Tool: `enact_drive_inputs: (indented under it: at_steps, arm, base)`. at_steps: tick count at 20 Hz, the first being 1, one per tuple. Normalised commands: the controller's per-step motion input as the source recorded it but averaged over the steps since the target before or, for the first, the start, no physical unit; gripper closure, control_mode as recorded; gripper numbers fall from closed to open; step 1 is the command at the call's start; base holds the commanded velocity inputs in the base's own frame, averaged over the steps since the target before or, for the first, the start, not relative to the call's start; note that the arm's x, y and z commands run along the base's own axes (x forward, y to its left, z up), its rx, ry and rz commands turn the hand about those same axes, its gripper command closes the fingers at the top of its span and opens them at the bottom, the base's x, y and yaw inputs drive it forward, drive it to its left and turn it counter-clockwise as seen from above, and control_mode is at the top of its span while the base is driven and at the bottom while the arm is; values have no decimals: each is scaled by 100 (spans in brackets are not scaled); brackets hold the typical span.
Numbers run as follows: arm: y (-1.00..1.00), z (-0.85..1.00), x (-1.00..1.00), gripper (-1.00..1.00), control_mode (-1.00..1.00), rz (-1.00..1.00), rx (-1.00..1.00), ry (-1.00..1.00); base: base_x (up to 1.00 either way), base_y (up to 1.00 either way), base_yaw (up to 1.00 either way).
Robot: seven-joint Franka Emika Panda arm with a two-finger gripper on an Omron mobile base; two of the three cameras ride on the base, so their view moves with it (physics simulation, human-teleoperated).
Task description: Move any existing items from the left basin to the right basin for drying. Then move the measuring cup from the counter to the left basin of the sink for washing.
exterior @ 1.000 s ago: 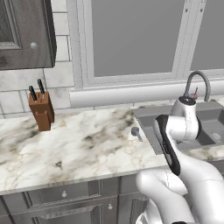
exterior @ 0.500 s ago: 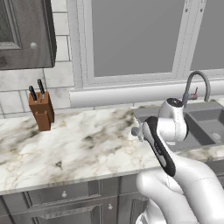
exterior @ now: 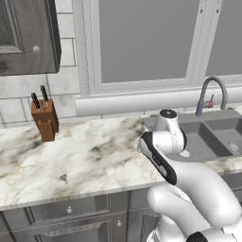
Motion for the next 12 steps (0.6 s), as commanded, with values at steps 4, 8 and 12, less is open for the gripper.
enact_drive_inputs:
  at_steps: [4,8,12]
  arm:
    - [1,-1,13,-100,-100,0,-2,3]
    - [0,0,13,-100,-100,0,0,2]
    - [0,0,25,-100,-100,0,0,2]
  base:
    - [0,0,0]
    - [0,0,0]
    - [0,0,0]
